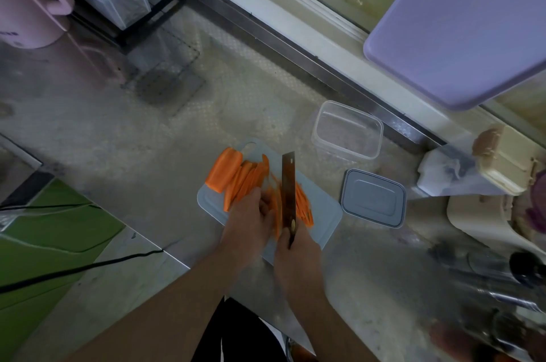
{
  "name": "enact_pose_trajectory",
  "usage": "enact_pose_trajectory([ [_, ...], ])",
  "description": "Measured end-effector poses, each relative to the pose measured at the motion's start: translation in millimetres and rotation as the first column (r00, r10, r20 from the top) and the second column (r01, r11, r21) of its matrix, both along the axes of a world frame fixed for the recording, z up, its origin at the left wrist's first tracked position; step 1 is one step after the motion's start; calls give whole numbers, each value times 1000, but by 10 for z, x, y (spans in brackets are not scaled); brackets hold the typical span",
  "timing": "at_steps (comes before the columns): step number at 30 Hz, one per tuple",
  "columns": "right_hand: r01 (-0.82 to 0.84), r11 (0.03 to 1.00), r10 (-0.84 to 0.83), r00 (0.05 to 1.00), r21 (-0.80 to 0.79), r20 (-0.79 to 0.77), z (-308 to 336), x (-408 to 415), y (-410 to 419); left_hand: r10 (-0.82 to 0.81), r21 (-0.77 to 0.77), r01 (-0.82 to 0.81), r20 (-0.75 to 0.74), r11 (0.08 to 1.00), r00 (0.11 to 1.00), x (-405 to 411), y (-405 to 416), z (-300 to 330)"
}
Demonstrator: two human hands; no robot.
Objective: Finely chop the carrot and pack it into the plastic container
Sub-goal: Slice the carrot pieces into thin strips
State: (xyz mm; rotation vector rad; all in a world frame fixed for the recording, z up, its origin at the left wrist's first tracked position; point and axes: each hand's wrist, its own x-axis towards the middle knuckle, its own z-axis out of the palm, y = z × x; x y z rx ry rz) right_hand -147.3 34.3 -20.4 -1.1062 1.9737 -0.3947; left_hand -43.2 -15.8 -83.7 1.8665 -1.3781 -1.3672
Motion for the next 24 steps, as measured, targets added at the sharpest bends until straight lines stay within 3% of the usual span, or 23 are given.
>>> enact_pose_trajectory([
  [17,-87,990,90,996,109,-18,-46,-31,148,20,-34,-20,18,999,1000,-9,20,12],
  [24,-26,989,21,999,144,37,-76,111,91,4,-33,-3,23,999,1000,-4,10,14],
])
